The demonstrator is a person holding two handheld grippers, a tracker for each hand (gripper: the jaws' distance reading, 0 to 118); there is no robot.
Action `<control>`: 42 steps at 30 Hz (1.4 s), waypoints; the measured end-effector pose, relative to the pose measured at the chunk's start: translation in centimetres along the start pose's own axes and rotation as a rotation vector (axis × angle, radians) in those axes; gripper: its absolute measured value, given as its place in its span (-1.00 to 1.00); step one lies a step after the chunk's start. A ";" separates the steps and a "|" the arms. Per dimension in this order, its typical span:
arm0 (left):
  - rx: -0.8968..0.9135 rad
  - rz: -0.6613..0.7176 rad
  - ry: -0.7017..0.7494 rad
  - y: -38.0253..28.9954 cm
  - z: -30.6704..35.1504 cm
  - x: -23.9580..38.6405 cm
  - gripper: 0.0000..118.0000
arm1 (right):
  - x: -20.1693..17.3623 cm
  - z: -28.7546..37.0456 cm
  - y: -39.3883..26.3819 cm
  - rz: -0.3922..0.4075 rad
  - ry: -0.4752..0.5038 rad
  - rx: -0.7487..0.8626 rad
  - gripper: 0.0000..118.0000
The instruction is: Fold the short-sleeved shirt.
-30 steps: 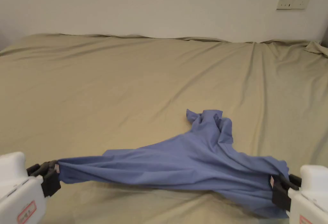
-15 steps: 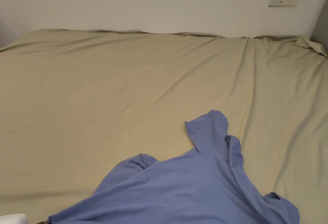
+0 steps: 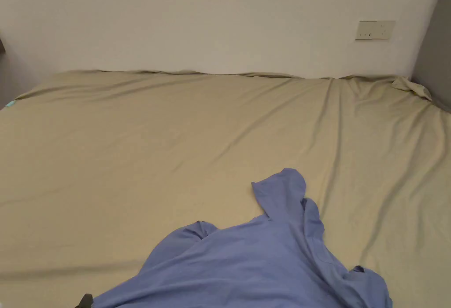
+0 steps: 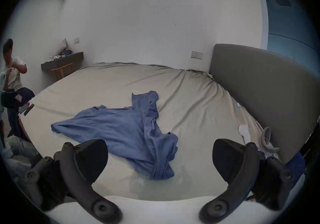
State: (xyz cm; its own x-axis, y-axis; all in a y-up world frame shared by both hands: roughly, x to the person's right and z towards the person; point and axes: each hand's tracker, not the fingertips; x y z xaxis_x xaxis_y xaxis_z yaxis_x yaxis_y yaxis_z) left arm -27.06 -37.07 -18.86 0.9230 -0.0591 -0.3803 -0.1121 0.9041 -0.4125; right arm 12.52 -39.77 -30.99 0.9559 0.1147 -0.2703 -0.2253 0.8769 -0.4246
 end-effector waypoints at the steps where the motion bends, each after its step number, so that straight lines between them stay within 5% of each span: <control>1: 0.005 -0.038 0.026 0.0 0.6 0.2 0.23 | -0.2 0.7 0.0 -0.002 0.010 0.012 0.24; 2: 0.017 -0.076 0.032 0.0 1.1 0.5 -0.82 | -0.5 1.5 -0.1 -0.011 0.030 0.044 -0.54; 3: 0.029 -0.087 0.023 -0.1 1.5 0.5 -1.00 | -0.5 2.0 -0.3 -0.024 0.020 0.064 -0.95; 5: 0.077 -0.053 0.073 -0.1 2.4 0.7 -1.00 | -0.5 2.1 -0.3 -0.046 -0.025 0.063 -0.95; 9: 0.027 -0.006 -0.008 0.1 2.2 0.6 -1.00 | 0.0 2.0 -0.3 -0.098 0.038 0.075 -0.95; 14: -0.062 -0.029 -0.025 0.0 -1.2 1.1 -1.00 | -0.4 1.1 0.4 -0.066 0.040 0.077 -0.95; 19: -0.220 0.088 -0.077 -1.1 -8.8 0.4 -0.99 | -0.9 -0.3 0.8 -0.037 0.055 0.061 -0.95; 20: -0.254 0.152 -0.088 -1.5 -10.8 -0.1 -0.76 | -1.0 -0.7 1.0 -0.029 0.059 0.051 -0.95; 21: -0.269 0.201 -0.101 -2.1 -13.0 -0.7 -0.07 | -1.1 -1.1 1.0 -0.024 0.062 0.042 -0.95; 22: -0.288 0.203 -0.087 -2.9 -15.0 -1.1 0.94 | -1.2 -1.5 1.0 -0.021 0.064 0.033 -0.95; 27: -0.522 0.103 0.047 -5.4 -23.3 -1.6 1.00 | -1.6 -3.7 0.9 -0.006 0.071 -0.017 -0.95; 31: -0.583 0.156 0.043 -8.0 -24.3 -1.0 1.00 | -1.9 -5.3 0.8 0.005 0.073 -0.047 -0.95; 33: -0.684 0.204 0.035 -8.4 -25.3 -1.3 0.77 | -2.0 -5.8 0.7 0.010 0.079 -0.056 -0.95; 34: -0.676 0.251 0.010 -8.5 -25.2 -1.3 0.27 | -2.1 -5.9 0.7 0.012 0.084 -0.058 -0.95; 35: -0.597 0.192 0.081 -8.0 -24.3 -1.1 0.06 | -2.2 -6.0 0.7 0.015 0.084 -0.059 -0.95; 37: -0.545 0.231 0.005 -7.5 -23.5 -1.2 -0.43 | -2.3 -6.1 0.6 0.025 0.086 -0.063 -0.95; 38: -0.530 0.287 -0.021 -7.3 -23.5 -1.6 -0.89 | -2.3 -6.3 0.5 0.029 0.088 -0.067 -0.95; 42: -0.498 0.224 0.015 -5.9 -22.8 -0.6 -0.89 | -1.8 -7.1 0.6 0.025 0.109 -0.089 -0.95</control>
State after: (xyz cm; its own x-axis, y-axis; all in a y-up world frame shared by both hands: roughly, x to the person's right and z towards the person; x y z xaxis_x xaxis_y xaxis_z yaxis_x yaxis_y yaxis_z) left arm -35.33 -52.05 -35.10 0.8517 0.1027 -0.5139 -0.4693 0.5858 -0.6607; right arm 9.29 -42.75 -36.88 0.9249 0.0803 -0.3716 -0.2690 0.8290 -0.4903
